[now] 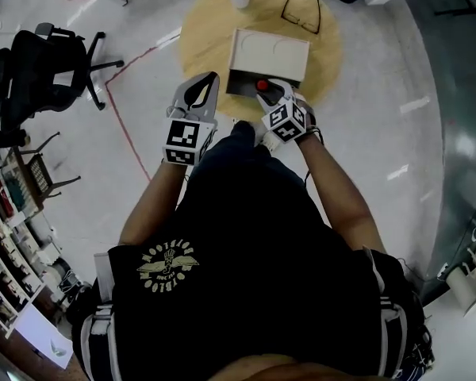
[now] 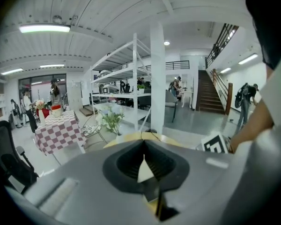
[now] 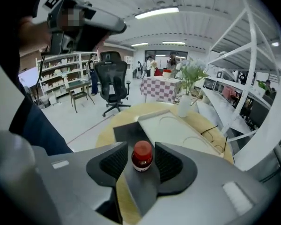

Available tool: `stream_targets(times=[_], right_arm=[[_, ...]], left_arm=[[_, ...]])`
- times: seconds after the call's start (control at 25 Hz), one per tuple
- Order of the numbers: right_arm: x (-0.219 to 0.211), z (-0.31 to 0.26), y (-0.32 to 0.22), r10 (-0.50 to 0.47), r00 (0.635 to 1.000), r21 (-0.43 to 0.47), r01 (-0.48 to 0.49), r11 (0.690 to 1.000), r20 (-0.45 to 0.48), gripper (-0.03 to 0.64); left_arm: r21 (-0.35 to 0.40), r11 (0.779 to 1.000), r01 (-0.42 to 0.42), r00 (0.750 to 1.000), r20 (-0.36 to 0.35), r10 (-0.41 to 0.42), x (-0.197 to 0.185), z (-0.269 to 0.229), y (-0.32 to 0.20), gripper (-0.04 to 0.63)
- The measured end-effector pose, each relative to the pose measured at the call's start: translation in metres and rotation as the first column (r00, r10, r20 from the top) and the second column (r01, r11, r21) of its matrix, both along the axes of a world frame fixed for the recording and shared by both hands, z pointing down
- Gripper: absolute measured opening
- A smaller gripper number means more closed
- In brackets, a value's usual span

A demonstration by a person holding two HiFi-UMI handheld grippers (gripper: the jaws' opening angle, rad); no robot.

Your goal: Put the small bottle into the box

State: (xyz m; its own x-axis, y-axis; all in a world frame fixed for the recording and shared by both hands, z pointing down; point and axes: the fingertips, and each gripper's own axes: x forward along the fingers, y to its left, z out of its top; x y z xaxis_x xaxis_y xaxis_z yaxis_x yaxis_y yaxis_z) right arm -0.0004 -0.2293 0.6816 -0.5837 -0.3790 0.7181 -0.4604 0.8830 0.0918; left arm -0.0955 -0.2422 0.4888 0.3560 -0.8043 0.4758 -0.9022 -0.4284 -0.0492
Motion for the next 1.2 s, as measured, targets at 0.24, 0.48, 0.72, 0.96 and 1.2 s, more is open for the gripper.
stream_targets(times=[0.24, 0.48, 0.72, 0.96, 1.2], right_arm=[[-0.007, 0.020, -0.012, 0.005, 0.999, 0.009, -0.005, 1.000, -0.043, 0.140], [-0.005, -0.020, -0.010, 0.026, 0.999, 0.002, -0.026, 1.000, 0.045, 0.137], [0.045, -0.092, -0.017, 0.156, 0.980, -0.010, -0.156, 0.988, 0.127, 0.137], [0.119, -0.111, -0.029, 0.336, 0.936, -0.050, -0.332, 0.942, 0.109, 0.137], [0.181, -0.057, -0.046, 0.439, 0.898, -0.047, -0.437, 0.898, 0.021, 0.137]], left_arm=[[-0.015, 0.999, -0.041, 0.999, 0.005, 0.041, 0.004, -0.007, -0.019, 0.000], [0.009, 0.997, -0.074, 0.997, -0.004, 0.074, 0.005, -0.022, -0.034, 0.000], [0.028, 0.994, -0.102, 0.993, -0.053, 0.103, 0.018, -0.033, -0.043, 0.000], [0.079, 0.987, -0.140, 0.988, -0.061, 0.145, 0.038, -0.059, -0.054, 0.000], [0.096, 0.989, -0.114, 0.992, -0.051, 0.119, 0.047, -0.068, -0.053, 0.000]])
